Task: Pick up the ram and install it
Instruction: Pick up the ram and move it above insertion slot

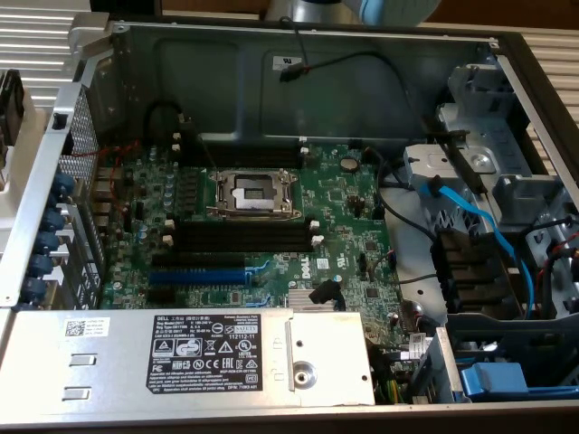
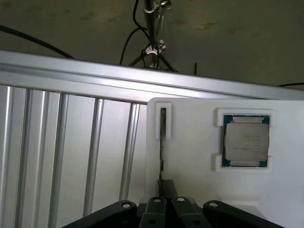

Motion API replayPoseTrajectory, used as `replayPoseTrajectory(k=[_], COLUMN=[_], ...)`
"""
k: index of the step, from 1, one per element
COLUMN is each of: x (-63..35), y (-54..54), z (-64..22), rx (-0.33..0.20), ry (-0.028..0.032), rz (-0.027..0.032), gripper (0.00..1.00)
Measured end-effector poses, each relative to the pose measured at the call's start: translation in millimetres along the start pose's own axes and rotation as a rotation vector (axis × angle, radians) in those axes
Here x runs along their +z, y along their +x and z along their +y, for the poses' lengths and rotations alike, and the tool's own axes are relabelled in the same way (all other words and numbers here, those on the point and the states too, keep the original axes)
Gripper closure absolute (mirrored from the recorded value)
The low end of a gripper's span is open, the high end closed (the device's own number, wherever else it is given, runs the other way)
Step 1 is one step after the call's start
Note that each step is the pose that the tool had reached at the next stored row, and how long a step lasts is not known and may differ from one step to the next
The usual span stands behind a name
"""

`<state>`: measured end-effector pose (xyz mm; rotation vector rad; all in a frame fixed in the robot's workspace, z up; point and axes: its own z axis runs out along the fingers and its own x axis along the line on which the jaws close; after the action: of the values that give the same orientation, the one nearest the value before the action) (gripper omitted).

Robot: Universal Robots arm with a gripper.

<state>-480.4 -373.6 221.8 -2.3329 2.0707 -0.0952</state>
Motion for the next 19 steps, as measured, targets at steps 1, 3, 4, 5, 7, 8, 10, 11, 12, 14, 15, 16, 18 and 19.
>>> replayPoseTrajectory(k=[1, 3, 4, 5, 7, 8, 10, 11, 12, 14, 15, 16, 18, 19], x=[0.0, 0.0, 0.0, 0.0, 0.1, 0.1, 0.1, 0.1, 0.0, 0.1, 0.1, 0.1, 0.1, 0.1], y=[0.0, 0.0, 0.0, 0.1, 0.1, 0.1, 0.1, 0.1, 0.1, 0.2, 0.2, 0.1, 0.2, 0.2], z=[0.0, 0.0, 0.0, 0.0, 0.0, 0.0, 0.0, 0.0, 0.0, 0.0, 0.0, 0.0, 0.0, 0.0], rx=[0.000, 0.000, 0.000, 0.000, 0.000, 0.000, 0.000, 0.000, 0.000, 0.000, 0.000, 0.000, 0.000, 0.000], ry=[0.0000, 0.0000, 0.0000, 0.0000, 0.0001, 0.0001, 0.0001, 0.0001, -0.0001, 0.0001, 0.0001, 0.0001, 0.0001, 0.0001], rz=[0.0000, 0.0000, 0.0000, 0.0000, -0.0001, -0.0001, -0.0001, -0.0001, -0.0001, -0.0001, -0.0001, -0.0001, -0.0001, 0.0000], gripper=[0.90, 0.90, 0.90, 0.90, 0.90, 0.90, 0.90, 0.90, 0.90, 0.89, 0.89, 0.83, 0.76, 0.69])
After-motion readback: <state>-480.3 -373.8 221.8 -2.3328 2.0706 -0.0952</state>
